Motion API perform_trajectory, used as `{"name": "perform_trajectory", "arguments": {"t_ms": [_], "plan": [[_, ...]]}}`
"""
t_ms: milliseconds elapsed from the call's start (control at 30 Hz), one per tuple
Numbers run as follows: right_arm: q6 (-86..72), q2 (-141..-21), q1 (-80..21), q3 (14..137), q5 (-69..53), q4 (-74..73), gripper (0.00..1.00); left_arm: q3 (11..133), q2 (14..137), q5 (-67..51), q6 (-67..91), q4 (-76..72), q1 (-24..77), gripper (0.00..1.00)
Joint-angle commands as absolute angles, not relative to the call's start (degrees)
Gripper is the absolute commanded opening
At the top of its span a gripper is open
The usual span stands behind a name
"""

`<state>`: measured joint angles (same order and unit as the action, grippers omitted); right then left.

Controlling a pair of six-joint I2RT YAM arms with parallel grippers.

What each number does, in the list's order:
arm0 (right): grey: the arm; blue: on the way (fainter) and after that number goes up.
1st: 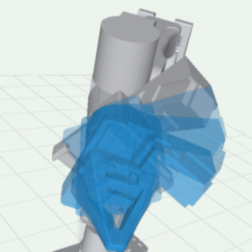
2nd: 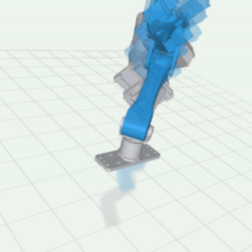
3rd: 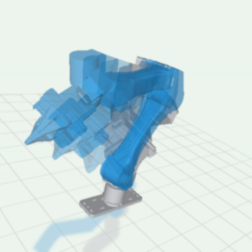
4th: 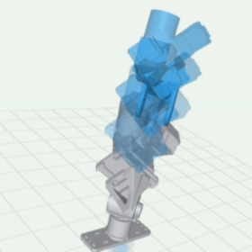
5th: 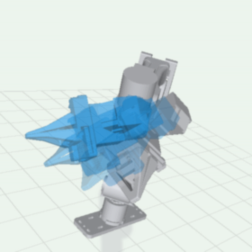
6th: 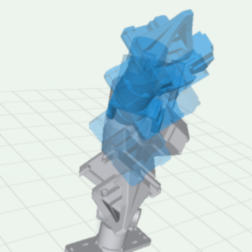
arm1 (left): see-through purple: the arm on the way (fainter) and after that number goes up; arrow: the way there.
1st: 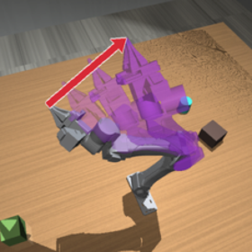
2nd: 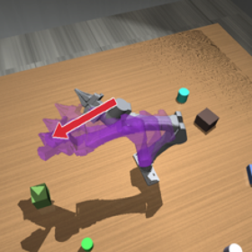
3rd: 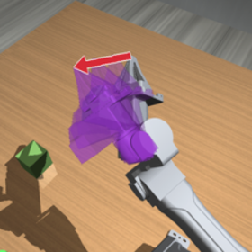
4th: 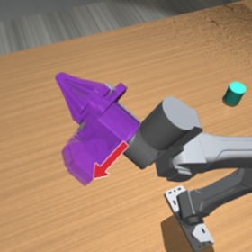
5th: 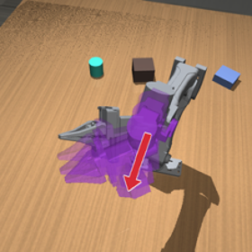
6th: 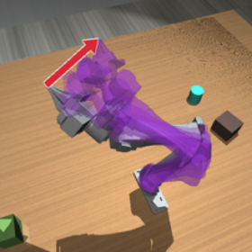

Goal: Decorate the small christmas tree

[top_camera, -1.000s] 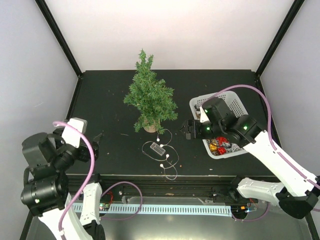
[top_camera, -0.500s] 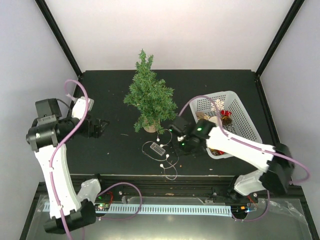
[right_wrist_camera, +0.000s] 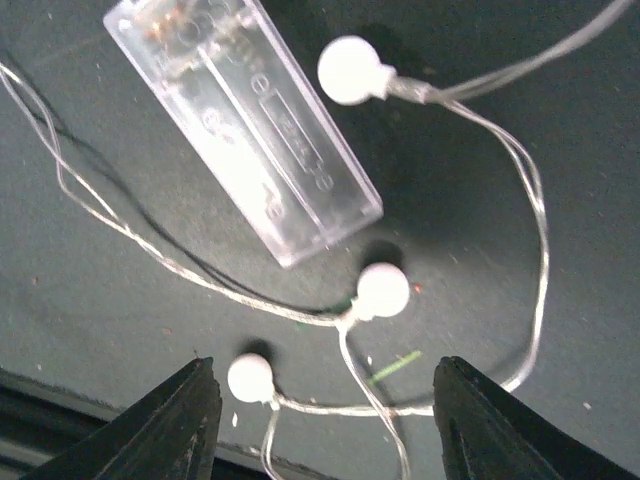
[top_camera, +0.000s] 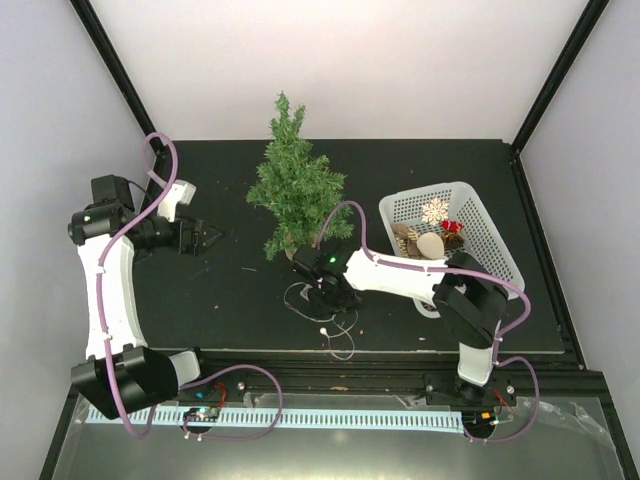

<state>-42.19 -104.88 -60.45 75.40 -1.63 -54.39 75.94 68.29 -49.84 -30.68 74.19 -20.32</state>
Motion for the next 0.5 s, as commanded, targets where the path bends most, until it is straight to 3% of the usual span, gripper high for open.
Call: {"name": "perform_trajectory", "arguments": {"t_ms": [0, 367, 467], "plan": [[-44.90, -108.12, -60.67, 76.84, -0.72, -51.62, 0.59, 75.29, 69.56, -51.59, -35.19, 75.05, -20.91, 0.99], [-49.98, -107.88, -60.73, 68.37, -2.71, -44.54, 0.55, 73.40, 66.54, -50.50, -38.76, 78.04, -20.92, 0.99], [-51.12, -107.68, -60.73, 65.97, -3.10, -42.30, 0.50, 72.81, 65.56, -49.90, -39.30, 78.55, -20.97, 0.99]]}}
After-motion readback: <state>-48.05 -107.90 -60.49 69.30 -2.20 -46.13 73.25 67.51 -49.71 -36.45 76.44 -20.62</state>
